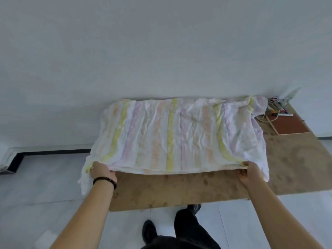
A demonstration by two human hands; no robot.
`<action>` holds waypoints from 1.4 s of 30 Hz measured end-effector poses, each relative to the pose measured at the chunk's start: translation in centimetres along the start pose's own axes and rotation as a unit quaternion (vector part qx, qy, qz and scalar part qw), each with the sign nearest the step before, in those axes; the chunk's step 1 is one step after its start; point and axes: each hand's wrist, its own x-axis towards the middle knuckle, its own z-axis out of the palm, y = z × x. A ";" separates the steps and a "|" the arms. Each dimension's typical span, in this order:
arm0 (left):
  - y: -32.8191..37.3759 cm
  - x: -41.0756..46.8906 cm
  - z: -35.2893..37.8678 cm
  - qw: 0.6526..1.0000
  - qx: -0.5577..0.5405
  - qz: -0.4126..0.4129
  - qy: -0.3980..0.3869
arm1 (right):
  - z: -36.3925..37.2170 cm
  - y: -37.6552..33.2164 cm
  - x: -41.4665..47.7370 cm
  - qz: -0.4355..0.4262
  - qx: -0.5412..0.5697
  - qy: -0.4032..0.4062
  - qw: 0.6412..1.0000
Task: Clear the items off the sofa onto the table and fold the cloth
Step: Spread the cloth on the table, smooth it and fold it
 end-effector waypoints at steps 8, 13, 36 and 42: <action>-10.0 -1.0 0.7 0.953 -0.232 -0.197 0.003 | -8.5 5.2 2.9 0.053 -0.059 0.054 0.995; -12.8 -2.1 2.0 0.940 -0.240 -0.241 0.004 | -9.7 6.9 4.3 0.068 -0.095 0.029 0.993; -15.4 -7.9 6.6 0.881 0.450 0.149 -0.017 | -10.7 13.3 4.4 -0.405 -0.631 -0.244 0.615; -15.8 -5.6 5.6 0.823 0.495 0.272 -0.068 | -8.2 16.3 2.4 -0.434 -0.667 -0.307 0.523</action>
